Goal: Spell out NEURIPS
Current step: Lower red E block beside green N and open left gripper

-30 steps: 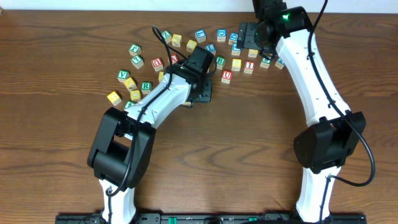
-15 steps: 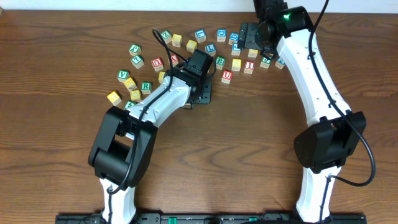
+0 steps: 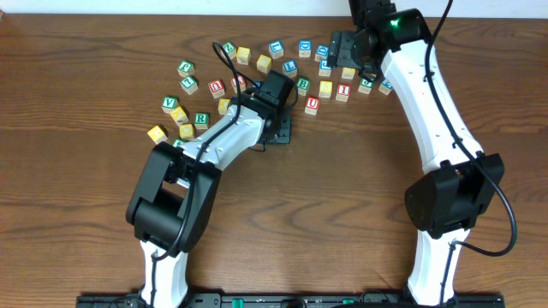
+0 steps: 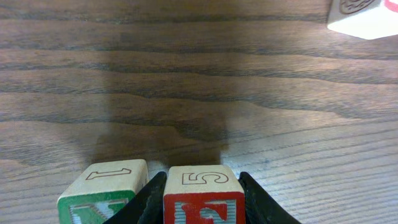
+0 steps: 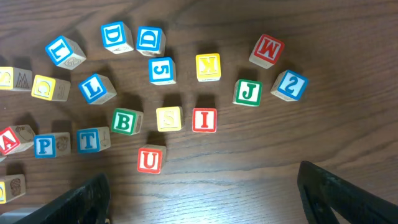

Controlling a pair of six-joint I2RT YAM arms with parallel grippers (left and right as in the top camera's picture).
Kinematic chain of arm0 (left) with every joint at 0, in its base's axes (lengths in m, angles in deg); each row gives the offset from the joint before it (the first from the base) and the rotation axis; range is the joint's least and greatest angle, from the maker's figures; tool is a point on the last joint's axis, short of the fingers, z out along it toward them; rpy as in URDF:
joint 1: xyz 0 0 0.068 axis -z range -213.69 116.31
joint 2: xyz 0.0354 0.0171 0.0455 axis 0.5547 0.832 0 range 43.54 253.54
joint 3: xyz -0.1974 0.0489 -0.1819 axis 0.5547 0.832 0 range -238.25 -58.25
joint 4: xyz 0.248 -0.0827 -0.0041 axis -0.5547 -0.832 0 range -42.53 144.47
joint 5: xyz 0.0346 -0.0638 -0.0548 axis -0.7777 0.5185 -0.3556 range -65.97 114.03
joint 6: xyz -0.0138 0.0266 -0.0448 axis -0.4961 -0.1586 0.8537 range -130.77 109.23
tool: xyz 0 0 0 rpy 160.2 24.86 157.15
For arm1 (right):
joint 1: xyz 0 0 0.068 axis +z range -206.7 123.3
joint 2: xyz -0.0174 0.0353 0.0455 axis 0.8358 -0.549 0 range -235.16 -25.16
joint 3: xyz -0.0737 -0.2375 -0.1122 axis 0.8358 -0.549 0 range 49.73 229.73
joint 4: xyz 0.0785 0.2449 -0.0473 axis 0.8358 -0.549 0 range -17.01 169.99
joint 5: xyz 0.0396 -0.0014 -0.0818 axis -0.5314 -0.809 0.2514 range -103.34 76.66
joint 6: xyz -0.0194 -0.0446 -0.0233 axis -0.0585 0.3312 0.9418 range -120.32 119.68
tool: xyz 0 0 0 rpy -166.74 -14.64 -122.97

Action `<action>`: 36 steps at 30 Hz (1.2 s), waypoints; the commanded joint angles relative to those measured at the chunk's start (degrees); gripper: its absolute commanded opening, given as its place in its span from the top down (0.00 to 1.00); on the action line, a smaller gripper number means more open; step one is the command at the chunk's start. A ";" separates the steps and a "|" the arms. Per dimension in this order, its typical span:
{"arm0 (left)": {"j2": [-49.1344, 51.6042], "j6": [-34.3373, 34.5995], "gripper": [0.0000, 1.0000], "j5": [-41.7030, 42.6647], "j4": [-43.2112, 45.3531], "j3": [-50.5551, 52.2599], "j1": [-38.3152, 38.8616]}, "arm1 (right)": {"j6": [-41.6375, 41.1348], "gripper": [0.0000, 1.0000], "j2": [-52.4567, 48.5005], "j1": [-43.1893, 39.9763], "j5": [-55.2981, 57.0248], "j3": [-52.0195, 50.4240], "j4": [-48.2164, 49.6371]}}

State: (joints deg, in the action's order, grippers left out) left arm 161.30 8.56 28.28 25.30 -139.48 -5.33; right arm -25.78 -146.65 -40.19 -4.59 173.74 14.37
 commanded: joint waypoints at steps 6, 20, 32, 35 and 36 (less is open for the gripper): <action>1.40 2.45 0.66 -2.60 0.22 0.39 0.07 | -0.66 0.09 -0.55 -0.35 0.79 -0.46 -0.24; 1.40 2.43 0.52 -2.54 0.31 0.39 0.07 | -0.66 0.08 -0.55 -0.35 0.79 -0.46 -0.22; -2.32 2.16 0.52 -1.79 0.37 -1.95 0.07 | -0.66 0.08 -0.55 -0.35 0.79 -0.46 -0.22; -4.68 1.22 0.52 -1.95 0.66 -2.16 0.07 | -0.66 0.08 -0.55 -0.35 0.79 -0.46 -0.22; -5.49 0.55 0.52 -1.97 0.83 -2.16 0.07 | -0.66 0.08 -0.55 -0.35 0.79 -0.46 -0.22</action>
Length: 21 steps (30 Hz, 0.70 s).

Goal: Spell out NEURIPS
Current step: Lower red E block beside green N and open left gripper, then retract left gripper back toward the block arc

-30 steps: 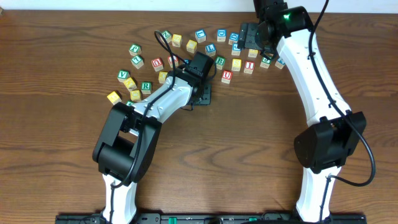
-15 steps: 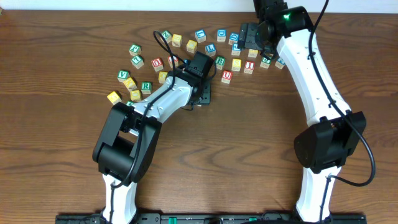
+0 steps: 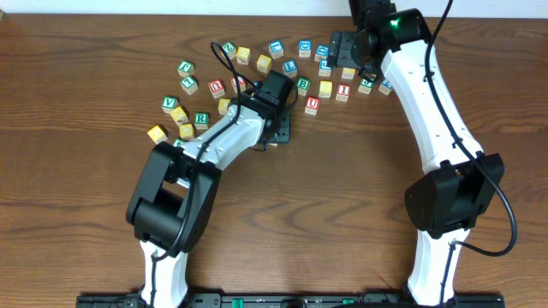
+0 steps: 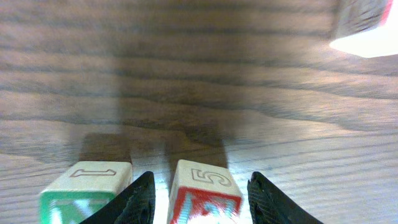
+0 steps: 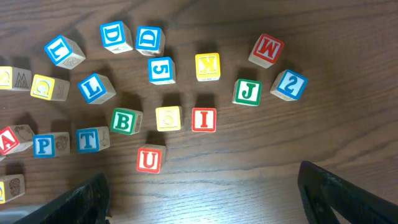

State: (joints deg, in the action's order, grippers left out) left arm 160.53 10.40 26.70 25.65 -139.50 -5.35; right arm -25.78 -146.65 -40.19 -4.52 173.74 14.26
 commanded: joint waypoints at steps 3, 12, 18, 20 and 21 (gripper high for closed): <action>-9.03 -2.49 0.52 -1.99 0.68 -2.14 -0.20 | -0.66 0.08 -0.55 -0.35 0.72 -0.46 -0.02; -17.81 -2.69 0.52 -2.32 -1.18 -2.14 -4.70 | -0.66 0.04 -0.55 -0.35 0.70 -0.46 0.15; -21.14 -4.13 0.52 -2.27 -5.68 -2.14 -10.40 | -0.63 0.02 -0.55 -0.26 0.24 -0.46 0.15; -21.62 -5.53 0.52 -2.29 -7.06 -2.14 -12.13 | -0.66 0.01 -0.55 -0.24 -0.79 -0.46 0.26; -21.64 -6.05 0.52 -2.27 -7.67 -2.14 -12.94 | -0.66 0.02 -0.55 -0.20 -1.33 -0.46 0.37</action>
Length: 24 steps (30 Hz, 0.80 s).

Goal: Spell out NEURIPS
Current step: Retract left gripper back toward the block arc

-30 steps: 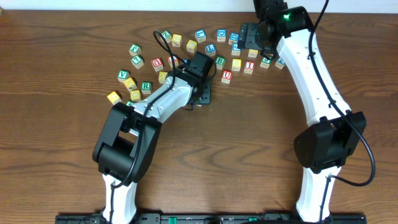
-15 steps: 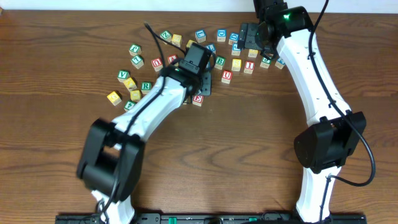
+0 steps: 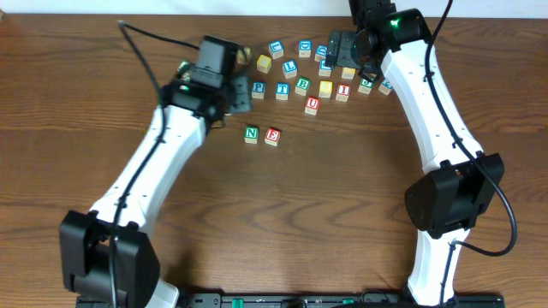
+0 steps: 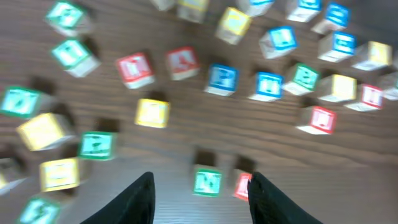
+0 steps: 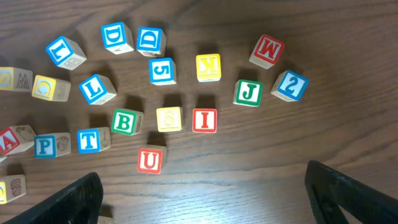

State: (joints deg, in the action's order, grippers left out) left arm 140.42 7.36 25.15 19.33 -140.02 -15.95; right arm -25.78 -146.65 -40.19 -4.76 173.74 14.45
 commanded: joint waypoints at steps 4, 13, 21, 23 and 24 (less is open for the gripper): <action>-1.51 -5.46 0.52 -0.72 -3.52 -1.62 -5.75 | -0.66 0.02 -0.55 0.42 -1.46 -0.46 0.46; -1.49 -8.00 0.52 -0.74 -3.58 -1.62 -8.55 | -0.63 0.02 -0.55 1.92 -1.42 -0.46 0.59; -1.42 -11.30 0.52 -0.74 -3.50 -1.60 -9.01 | -0.66 0.03 -0.55 2.34 -1.44 -0.46 0.66; -1.40 -11.28 0.52 -0.74 -3.39 -1.60 -9.01 | -0.66 0.03 -0.55 2.34 -1.44 -0.46 0.74; -1.40 -11.28 0.52 -0.74 -3.37 -1.60 -9.01 | -0.66 0.03 -0.55 2.34 -1.44 -0.46 0.83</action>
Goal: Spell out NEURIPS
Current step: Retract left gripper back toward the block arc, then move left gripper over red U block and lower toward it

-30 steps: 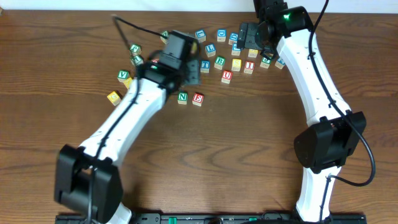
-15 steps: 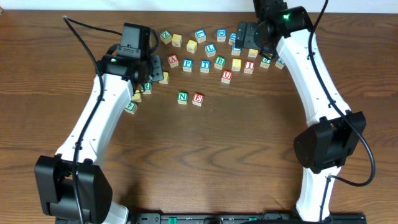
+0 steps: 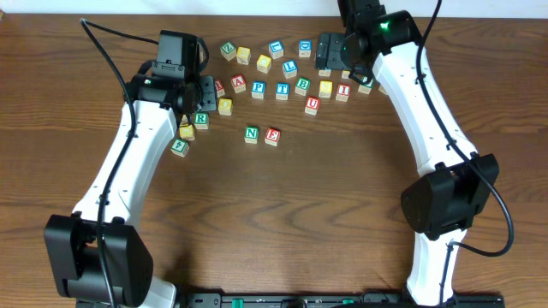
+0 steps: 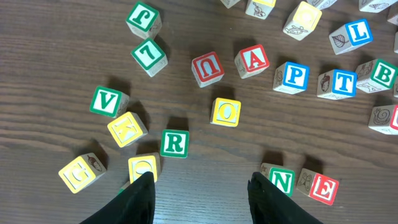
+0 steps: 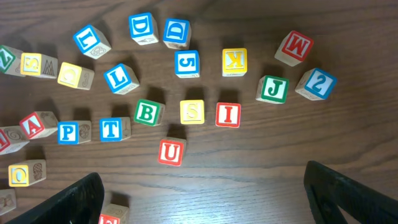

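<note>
A green N block [image 3: 252, 133] and a red E block [image 3: 272, 136] stand side by side in front of the pile, also seen as the N block [image 4: 284, 180] and the E block [image 4: 323, 188]. My left gripper [image 4: 200, 182] hangs open and empty above the left of the pile, near a green R [image 4: 175, 142] and a red U [image 4: 207, 68]. My right gripper [image 5: 202, 177] is wide open and empty over the right of the pile, above another red U [image 5: 170, 152], yellow S [image 5: 192, 111], red I [image 5: 227, 114] and blue P [image 5: 68, 131].
Several other letter blocks lie scattered in an arc at the back of the wooden table [image 3: 342, 197], among them V [image 4: 107, 101], K [image 4: 126, 130], G [image 4: 80, 173], O [image 4: 226, 112], B [image 5: 148, 112], J [image 5: 272, 88] and M [image 5: 295, 46].
My left gripper has moved left over the pile, from above the A and P blocks to above the R and K blocks. The right gripper shifted a little to the left. No block moved.
My left gripper was down on the table, shut on the E block right beside the N block. Then it stood open with the E left beside N. Then it was raised over the pile, and now it is farther left, empty.
</note>
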Controlling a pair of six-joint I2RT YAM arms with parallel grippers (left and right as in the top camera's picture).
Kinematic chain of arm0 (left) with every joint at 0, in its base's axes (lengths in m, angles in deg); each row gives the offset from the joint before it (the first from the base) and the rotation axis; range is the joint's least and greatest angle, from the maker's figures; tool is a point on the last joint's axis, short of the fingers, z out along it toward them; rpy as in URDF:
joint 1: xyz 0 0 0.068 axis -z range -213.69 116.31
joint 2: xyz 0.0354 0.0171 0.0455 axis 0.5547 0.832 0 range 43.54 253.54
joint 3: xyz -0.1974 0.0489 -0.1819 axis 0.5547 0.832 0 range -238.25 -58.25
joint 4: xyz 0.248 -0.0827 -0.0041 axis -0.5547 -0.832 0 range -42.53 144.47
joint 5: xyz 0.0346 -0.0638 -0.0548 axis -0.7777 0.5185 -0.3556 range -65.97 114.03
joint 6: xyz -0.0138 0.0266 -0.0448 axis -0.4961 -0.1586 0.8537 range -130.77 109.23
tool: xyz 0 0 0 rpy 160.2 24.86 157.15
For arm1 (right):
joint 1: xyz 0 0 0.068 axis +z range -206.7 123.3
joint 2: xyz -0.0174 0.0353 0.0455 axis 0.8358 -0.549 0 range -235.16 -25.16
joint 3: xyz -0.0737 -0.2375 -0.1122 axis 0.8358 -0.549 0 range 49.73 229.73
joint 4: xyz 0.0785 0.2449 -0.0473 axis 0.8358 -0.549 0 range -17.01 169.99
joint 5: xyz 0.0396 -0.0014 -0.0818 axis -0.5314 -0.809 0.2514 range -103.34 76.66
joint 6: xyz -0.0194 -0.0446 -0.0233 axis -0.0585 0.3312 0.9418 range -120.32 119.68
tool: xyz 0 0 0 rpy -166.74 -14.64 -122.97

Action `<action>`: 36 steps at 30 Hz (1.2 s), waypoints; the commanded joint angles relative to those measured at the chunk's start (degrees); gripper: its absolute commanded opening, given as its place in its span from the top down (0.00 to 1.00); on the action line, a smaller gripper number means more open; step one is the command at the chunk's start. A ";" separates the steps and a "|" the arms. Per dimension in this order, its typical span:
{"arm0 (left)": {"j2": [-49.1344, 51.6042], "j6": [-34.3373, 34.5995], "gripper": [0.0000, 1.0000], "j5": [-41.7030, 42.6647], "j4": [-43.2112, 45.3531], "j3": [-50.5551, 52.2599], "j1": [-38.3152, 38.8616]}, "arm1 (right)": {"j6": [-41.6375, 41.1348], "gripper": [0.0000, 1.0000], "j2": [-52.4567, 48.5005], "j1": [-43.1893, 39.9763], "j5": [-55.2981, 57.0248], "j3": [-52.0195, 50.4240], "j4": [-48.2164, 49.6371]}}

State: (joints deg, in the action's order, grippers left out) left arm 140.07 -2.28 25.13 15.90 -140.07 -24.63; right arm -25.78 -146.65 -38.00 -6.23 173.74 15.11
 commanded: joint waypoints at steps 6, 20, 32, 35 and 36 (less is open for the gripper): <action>-0.66 -1.64 0.52 -0.72 1.16 -1.51 -0.33 | -0.66 0.03 -0.55 0.15 0.02 -0.46 0.63; 3.43 -1.66 0.52 -0.72 5.73 -1.49 -2.08 | -0.66 0.03 -0.55 0.15 -0.15 -0.46 0.72; 3.69 -2.16 0.52 -0.68 9.31 -1.29 -2.34 | -0.66 0.04 -0.55 0.17 -0.15 -0.46 0.83; 4.55 -0.68 0.52 -0.68 11.15 -1.29 -2.36 | -0.66 0.04 -0.55 0.15 -0.15 -0.46 1.01; 5.11 -0.20 0.52 -0.68 11.91 -1.29 -2.36 | -0.68 0.04 -0.55 0.17 -0.17 -0.46 1.01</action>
State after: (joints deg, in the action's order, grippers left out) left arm 143.44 -3.31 25.13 26.87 -140.07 -26.80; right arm -25.78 -146.65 -37.98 -6.25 173.74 15.98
